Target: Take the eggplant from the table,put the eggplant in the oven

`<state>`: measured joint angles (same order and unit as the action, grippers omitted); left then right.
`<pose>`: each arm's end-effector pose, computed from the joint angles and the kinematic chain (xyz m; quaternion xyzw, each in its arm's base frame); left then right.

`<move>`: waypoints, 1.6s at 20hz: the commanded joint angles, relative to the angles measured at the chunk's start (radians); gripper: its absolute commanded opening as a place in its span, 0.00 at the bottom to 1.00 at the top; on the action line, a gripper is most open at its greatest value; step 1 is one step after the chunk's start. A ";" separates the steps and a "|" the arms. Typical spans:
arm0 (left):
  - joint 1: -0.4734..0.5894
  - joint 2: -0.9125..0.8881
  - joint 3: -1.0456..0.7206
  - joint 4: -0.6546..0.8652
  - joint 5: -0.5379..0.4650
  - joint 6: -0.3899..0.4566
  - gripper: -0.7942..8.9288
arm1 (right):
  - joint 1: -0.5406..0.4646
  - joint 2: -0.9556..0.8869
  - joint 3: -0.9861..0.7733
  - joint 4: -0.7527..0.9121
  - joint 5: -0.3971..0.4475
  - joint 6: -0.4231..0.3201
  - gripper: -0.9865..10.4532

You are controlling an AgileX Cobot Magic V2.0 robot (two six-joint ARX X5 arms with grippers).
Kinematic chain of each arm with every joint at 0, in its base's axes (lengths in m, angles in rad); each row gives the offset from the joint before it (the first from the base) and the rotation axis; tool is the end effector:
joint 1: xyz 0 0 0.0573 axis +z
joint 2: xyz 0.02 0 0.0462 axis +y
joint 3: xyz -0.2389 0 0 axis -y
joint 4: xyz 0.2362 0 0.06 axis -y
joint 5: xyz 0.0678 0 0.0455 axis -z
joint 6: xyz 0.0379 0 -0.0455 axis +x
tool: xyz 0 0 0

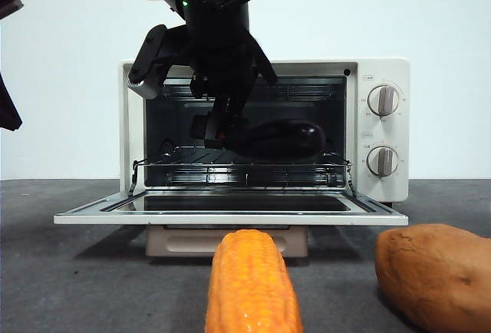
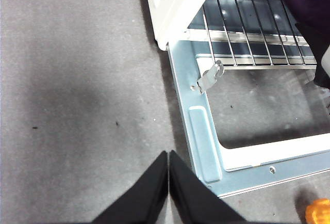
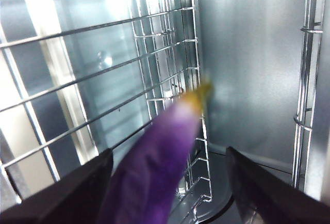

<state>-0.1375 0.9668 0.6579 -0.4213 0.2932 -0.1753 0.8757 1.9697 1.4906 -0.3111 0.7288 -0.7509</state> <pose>0.2017 -0.0390 0.2161 -0.1075 0.3721 -0.1677 0.9066 0.2869 0.3046 0.1997 -0.5950 0.2241 0.1611 0.7549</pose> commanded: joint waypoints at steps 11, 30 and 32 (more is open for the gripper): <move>0.001 0.007 0.005 0.009 0.004 -0.001 0.09 | 0.076 -0.011 0.017 0.022 0.013 0.018 0.39; 0.001 0.323 0.005 0.063 0.110 0.029 0.09 | 0.356 -0.592 0.019 -0.388 0.053 0.409 0.14; 0.001 0.385 0.005 0.105 0.117 0.029 0.09 | 0.365 -0.652 0.019 -0.442 0.054 0.439 0.10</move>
<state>-0.1375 1.3418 0.6579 -0.3210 0.4057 -0.1635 1.2251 1.3056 1.4910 -0.7612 0.7788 -0.3519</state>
